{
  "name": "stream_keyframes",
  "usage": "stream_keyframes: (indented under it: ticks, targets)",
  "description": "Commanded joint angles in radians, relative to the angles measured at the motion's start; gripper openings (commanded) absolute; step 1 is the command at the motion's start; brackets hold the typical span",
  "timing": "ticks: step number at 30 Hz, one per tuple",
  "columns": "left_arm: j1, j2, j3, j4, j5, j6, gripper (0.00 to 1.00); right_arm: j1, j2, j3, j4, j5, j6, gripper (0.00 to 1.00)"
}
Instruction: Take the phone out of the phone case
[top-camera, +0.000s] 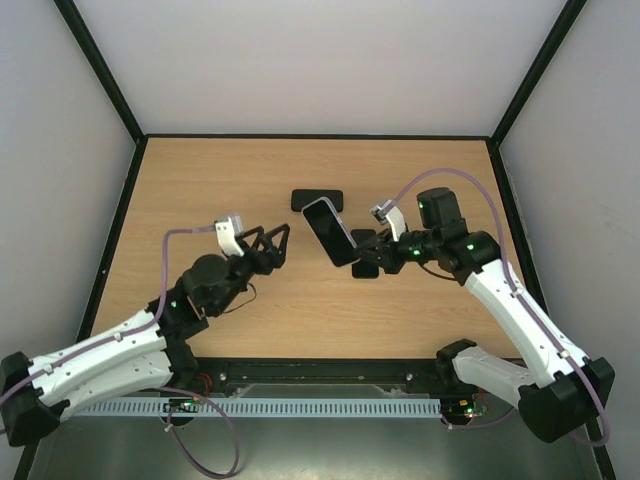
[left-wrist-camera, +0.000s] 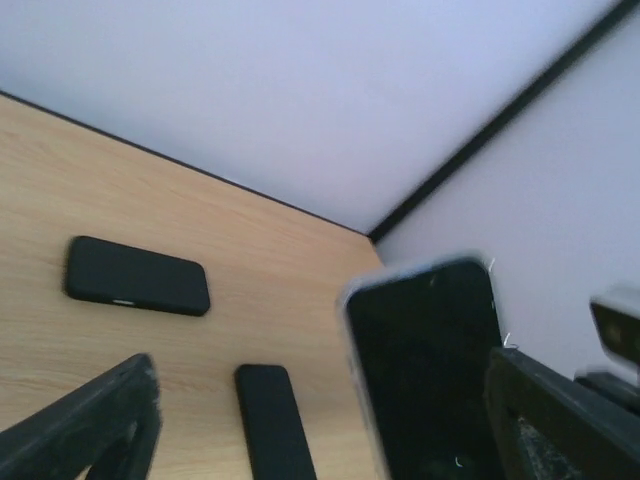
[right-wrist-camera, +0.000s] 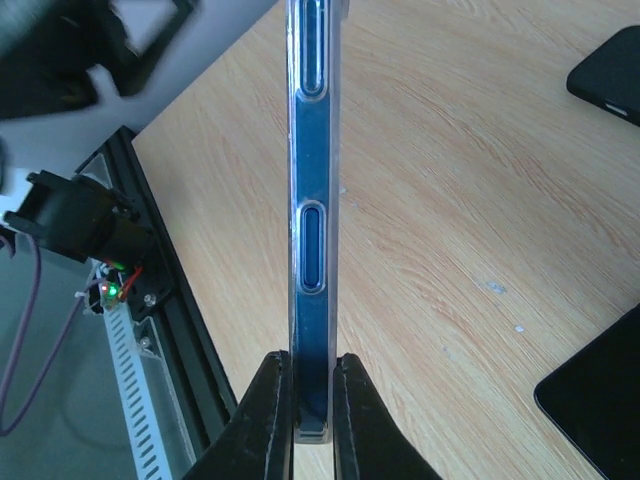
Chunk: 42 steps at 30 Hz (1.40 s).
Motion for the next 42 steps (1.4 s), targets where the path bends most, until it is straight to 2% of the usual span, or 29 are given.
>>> stream_keyframes:
  ticks: [1, 3, 7, 14, 17, 23, 31, 42]
  targets:
    - [0.115, -0.090, -0.258, 0.480, 0.465, 0.116, 0.83, 0.002, -0.067, 0.012, 0.012, -0.057, 0.015, 0.02]
    - [0.174, -0.072, -0.279, 0.563, 0.601, 0.097, 0.80, 0.002, -0.082, 0.006, 0.011, -0.079, 0.025, 0.02]
    - [0.193, 0.019, -0.275, 0.704, 0.736, 0.101, 0.81, 0.002, -0.101, 0.004, -0.006, -0.128, 0.027, 0.02]
    - [0.194, 0.196, -0.221, 0.873, 0.835, 0.053, 0.80, 0.002, -0.114, 0.015, -0.022, -0.190, 0.037, 0.02]
    - [0.194, 0.237, -0.216, 0.944, 0.859, 0.033, 0.77, 0.002, -0.120, 0.012, -0.022, -0.212, 0.045, 0.02]
    - [0.203, 0.292, -0.231, 1.082, 0.900, -0.003, 0.61, 0.002, -0.126, -0.001, -0.012, -0.225, 0.053, 0.02]
    - [0.232, 0.372, -0.231, 1.281, 1.022, -0.084, 0.39, 0.002, -0.141, -0.021, 0.003, -0.255, 0.064, 0.02]
    - [0.232, 0.402, -0.197, 1.292, 1.074, -0.096, 0.15, 0.002, -0.158, -0.031, 0.005, -0.261, 0.067, 0.02]
